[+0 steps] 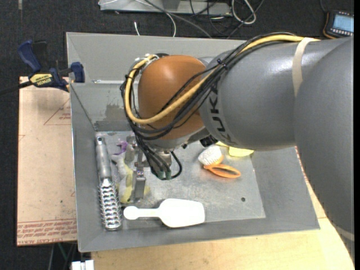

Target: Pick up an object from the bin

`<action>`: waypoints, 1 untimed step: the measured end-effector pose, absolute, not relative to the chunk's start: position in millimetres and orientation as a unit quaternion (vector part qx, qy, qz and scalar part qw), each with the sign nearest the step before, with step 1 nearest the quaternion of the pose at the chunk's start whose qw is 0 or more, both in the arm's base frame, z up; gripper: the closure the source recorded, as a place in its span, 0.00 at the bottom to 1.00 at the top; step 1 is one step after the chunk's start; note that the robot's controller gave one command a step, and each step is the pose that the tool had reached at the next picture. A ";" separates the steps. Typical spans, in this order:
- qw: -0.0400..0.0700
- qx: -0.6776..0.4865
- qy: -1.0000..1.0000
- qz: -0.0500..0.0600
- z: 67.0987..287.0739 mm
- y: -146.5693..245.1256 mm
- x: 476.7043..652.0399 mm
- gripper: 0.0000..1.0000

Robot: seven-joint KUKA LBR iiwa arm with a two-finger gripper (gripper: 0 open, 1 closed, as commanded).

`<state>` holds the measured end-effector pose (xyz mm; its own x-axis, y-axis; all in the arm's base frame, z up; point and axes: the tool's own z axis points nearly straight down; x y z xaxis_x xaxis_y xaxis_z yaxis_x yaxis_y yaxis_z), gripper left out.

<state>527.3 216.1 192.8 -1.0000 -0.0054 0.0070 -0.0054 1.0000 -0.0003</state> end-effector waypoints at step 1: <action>0.000 0.000 -1.000 -0.001 197.5 214.4 529.0 0.00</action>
Offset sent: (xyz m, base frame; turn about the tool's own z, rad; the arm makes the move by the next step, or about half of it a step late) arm 0.0194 -0.0256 -0.1228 0.1187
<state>529.0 214.4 197.5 -1.0000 0.0003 0.0001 0.0003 1.0000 0.0011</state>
